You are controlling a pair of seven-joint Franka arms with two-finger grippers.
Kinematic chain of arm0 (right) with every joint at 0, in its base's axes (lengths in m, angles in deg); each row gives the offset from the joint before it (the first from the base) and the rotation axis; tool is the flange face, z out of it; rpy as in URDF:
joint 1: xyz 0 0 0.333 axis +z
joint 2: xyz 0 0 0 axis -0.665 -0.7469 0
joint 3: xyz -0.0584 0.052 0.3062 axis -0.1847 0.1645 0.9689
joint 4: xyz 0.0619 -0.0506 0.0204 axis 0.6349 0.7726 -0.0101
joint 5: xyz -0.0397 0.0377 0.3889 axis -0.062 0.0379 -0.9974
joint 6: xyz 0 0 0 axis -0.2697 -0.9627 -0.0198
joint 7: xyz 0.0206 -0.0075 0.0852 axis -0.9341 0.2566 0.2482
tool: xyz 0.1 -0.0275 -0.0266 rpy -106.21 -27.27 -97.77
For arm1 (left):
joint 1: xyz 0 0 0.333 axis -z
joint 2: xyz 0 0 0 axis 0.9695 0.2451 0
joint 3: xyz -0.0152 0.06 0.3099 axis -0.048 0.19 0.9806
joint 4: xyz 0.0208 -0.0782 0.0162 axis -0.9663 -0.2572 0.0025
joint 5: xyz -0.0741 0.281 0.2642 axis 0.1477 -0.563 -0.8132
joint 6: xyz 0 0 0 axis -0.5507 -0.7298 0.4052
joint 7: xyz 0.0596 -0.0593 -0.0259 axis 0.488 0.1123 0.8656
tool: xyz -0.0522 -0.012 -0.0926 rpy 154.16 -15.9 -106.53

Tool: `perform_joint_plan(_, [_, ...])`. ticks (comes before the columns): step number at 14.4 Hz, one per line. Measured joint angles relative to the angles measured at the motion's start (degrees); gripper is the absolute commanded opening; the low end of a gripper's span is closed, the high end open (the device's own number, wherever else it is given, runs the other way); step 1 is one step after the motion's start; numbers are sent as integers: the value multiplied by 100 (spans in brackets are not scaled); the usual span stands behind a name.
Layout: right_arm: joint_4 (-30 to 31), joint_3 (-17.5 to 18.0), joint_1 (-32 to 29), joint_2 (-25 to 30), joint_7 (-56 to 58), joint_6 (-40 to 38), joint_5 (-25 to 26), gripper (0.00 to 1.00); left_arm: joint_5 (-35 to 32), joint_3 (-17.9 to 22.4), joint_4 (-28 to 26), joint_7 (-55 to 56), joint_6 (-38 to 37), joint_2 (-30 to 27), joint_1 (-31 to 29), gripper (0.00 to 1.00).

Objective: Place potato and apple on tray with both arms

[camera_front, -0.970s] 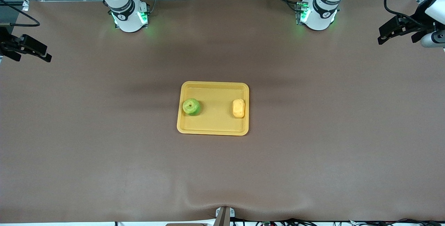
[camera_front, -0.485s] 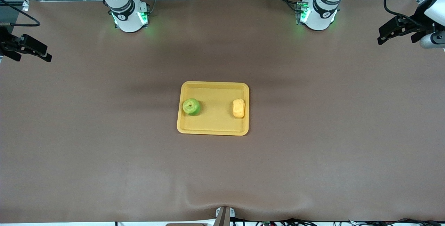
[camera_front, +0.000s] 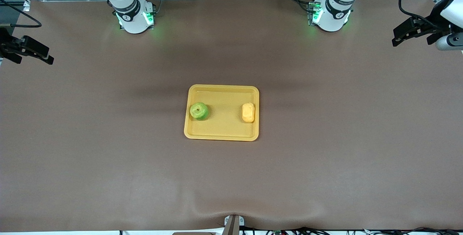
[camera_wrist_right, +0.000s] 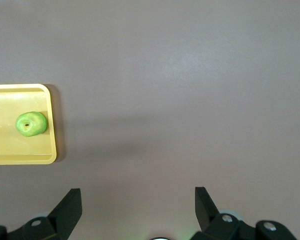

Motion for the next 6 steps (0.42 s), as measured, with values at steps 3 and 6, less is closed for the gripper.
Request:
perform_joint_plan(3, [0, -1, 0, 0, 0, -2, 1, 100, 0, 3, 0, -4, 0, 1, -2, 100])
perform_joint_plan(6, [0, -2, 0, -1, 0, -4, 2, 100, 46, 12, 7, -4, 2, 3, -5, 100])
